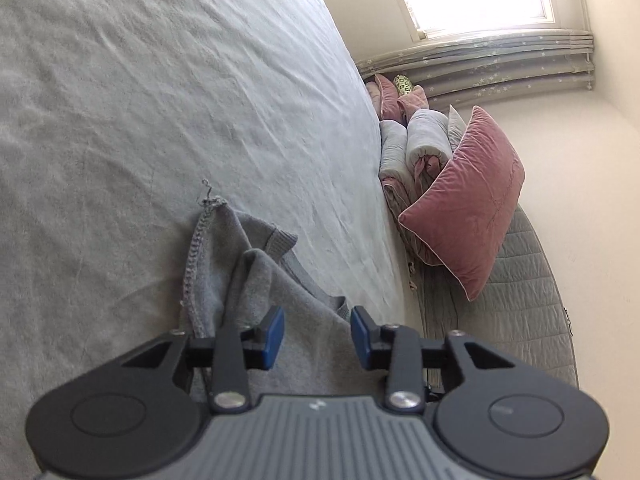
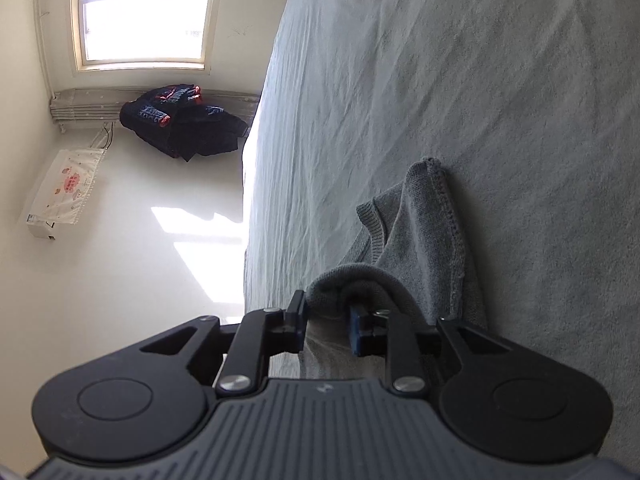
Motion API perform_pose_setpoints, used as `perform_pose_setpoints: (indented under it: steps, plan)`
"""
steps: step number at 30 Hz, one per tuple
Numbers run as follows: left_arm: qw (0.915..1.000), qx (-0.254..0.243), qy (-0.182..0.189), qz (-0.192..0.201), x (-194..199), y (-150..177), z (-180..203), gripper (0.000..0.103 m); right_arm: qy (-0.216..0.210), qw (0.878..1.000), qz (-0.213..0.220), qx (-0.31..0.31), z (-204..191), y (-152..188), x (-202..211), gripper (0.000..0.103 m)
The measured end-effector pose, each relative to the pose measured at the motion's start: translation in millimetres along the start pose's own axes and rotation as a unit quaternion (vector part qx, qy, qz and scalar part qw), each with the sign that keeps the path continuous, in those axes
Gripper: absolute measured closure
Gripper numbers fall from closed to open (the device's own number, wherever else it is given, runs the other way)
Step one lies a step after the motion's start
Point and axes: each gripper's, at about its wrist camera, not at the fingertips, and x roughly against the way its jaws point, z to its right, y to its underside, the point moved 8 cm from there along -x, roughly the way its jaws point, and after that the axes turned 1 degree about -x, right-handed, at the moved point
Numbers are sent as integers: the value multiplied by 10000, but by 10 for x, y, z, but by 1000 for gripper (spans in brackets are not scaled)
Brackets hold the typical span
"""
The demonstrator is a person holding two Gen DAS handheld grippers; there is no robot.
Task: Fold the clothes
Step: 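Lift the folded edge with both grippers and fold it over the stack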
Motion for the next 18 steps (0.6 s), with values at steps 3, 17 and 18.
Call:
perform_pose_setpoints:
  steps: [3, 17, 18]
  plan:
    - [9987, -392, -321, 98, -6, -76, -15, 61, 66, 9997, 193, 139, -20, -58, 104, 66]
    - [9685, -2112, -1314, 71, -417, -56, -21, 63, 1726, 9561, 425, 2331, 32, 175, -46, 66]
    - [9688, -2091, -1327, 91, -443, -61, -40, 66, 1781, 9516, 419, 2469, 27, 197, -90, 66]
